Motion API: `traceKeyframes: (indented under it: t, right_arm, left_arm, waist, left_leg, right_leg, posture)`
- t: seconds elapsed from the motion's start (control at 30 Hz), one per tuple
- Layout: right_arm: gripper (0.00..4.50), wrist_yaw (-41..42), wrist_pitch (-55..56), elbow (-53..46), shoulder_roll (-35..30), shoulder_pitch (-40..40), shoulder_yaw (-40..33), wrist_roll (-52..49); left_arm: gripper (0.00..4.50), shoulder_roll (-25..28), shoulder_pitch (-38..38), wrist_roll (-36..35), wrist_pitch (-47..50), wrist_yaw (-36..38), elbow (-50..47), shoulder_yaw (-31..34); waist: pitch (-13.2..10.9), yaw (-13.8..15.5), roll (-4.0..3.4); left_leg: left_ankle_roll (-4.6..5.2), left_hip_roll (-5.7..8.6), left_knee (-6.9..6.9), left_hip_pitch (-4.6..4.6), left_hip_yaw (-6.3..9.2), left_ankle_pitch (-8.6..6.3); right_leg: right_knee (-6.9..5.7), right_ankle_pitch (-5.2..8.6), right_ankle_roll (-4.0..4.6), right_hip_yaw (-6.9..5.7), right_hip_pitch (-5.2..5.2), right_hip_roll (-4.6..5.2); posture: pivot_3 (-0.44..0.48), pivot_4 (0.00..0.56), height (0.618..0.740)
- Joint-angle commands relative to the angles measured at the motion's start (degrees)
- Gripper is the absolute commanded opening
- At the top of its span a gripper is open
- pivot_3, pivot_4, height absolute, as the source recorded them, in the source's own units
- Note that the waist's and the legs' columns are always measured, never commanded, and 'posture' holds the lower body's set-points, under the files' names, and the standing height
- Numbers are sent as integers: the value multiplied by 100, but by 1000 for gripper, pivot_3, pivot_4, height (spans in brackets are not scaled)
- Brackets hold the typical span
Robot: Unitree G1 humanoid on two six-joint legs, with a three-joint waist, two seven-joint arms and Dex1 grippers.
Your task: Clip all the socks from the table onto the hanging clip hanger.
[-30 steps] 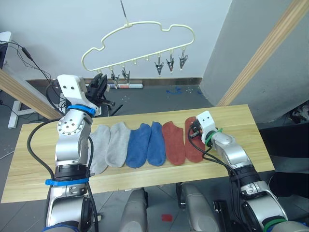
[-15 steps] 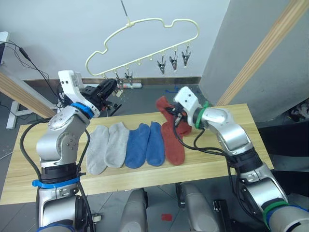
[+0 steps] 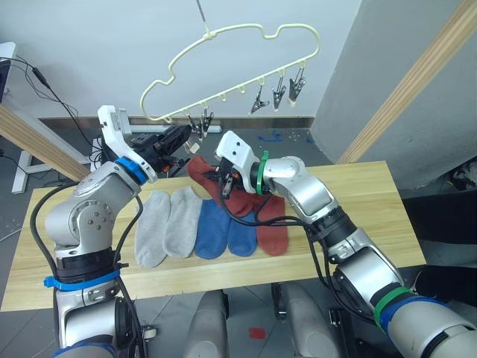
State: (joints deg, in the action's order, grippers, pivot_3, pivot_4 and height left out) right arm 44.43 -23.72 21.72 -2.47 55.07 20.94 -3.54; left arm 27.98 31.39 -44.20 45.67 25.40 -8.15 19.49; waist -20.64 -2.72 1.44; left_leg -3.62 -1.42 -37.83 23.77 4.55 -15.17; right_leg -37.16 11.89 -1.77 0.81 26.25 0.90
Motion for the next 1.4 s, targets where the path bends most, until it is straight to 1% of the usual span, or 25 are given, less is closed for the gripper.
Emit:
traceKeyframes:
  t: [0.03, 0.33, 0.6, 0.63, 0.67, 0.7, 0.73, 0.77, 0.93, 1.03, 1.17, 1.2, 1.33, 1.4]
  right_arm:
    - [0, 170, 120, -127, 112, 137, -173, -184]
    - [0, 143, 284, 112, 283, 421, -449, -221]
    - [0, 149, 319, 141, 352, 440, -525, -226]
    - [0, 149, 316, 128, 360, 431, -519, -226]
    - [0, 149, 313, 116, 368, 421, -513, -226]
    - [0, 137, 308, 100, 382, 401, -499, -220]
    - [0, 128, 304, 91, 392, 387, -491, -214]
    - [0, 94, 301, 87, 411, 364, -480, -199]
    - [0, 55, 377, 61, 482, 231, -375, -144]
    - [813, 34, 483, 77, 479, 167, -271, -38]
    - [2202, 1, 771, 46, 347, 111, -21, 278]
    - [2202, 6, 829, 37, 316, 97, 18, 324]
    - [2202, 125, 1077, -549, -66, -270, 124, 476]
    - [2202, 198, 1011, -978, -295, -497, 133, 499]
  left_arm:
    - [159, 55, -76, -122, 19, -34, -278, 90]
    - [158, 40, -162, -188, 53, -88, -337, 38]
    - [158, 23, -212, -220, 134, -190, -345, 59]
    - [874, 13, -204, -230, 131, -199, -343, 63]
    - [1062, 7, -197, -223, 116, -217, -345, 60]
    - [1499, 11, -206, -273, 146, -206, -379, 58]
    - [1751, 16, -214, -315, 171, -200, -404, 57]
    - [2093, 25, -239, -375, 204, -189, -453, 77]
    - [2093, 97, -340, -442, 226, -192, -624, 123]
    - [2132, 173, -448, -375, 184, -174, -745, 112]
    - [2132, 345, -722, -170, 73, -181, -930, 68]
    - [2132, 357, -759, -156, 66, -205, -949, 69]
    - [2132, 581, -1179, 782, -776, -71, -1214, -350]
    - [2132, 563, -1371, 1168, -1220, -32, -1309, -546]
  waist:
    - [0, 1, 0]
    - [0, 2, 0]
    - [0, 4, 0]
    - [0, 4, 0]
    - [0, 4, 0]
    - [0, 4, 0]
    - [0, 4, 0]
    - [0, 2, 0]
    - [0, 7, 0]
    - [0, 11, 0]
    - [0, 16, 0]
    - [0, 19, 0]
    - [0, 57, 0]
    - [0, 93, 0]
  left_leg:
    - [0, 0, 0, 1, 1, 0]
    - [14, 2, -2, 1, 2, -9]
    - [14, 3, -2, 2, 1, -9]
    - [15, 3, -2, 2, 1, -9]
    - [15, 3, -2, 1, 1, -9]
    - [15, 3, -3, 1, 1, -9]
    - [15, 3, -3, 1, 1, -9]
    - [15, 3, -3, 1, 1, -9]
    - [14, 2, -3, 2, 1, -9]
    - [13, 2, -3, 2, 0, -8]
    - [12, 2, -2, 2, 0, -8]
    - [12, 2, -2, 1, -1, -8]
    - [2, 4, -1, 2, -1, -2]
    - [-4, 3, -1, 3, -2, 0]
  right_leg:
    - [1, 0, 0, 0, 0, 1]
    - [-1, -1, -1, -3, 0, 2]
    - [-1, -1, 0, -1, 0, 4]
    - [-1, -1, 0, -1, 0, 4]
    - [-1, -1, 0, -1, 0, 4]
    - [-2, -1, 0, -1, 0, 4]
    - [-3, -1, 0, -1, 0, 3]
    - [-3, -1, 0, -1, 0, 3]
    - [-3, -2, 1, -1, 2, 4]
    - [-3, -2, 1, 0, 2, 4]
    - [-3, -2, 1, 0, 3, 4]
    - [-4, -2, 1, 0, 3, 4]
    - [-2, -1, 1, 2, 4, 3]
    - [1, -2, 1, 3, 4, 4]
  posture:
    - [-36, 361, 740]
    - [-32, 362, 740]
    - [-27, 361, 740]
    - [-26, 360, 740]
    - [-26, 361, 740]
    - [-26, 360, 740]
    - [-26, 360, 740]
    - [-25, 359, 740]
    - [-20, 356, 740]
    - [-18, 355, 740]
    - [-16, 355, 740]
    - [-16, 355, 740]
    - [-9, 350, 740]
    - [-14, 349, 740]
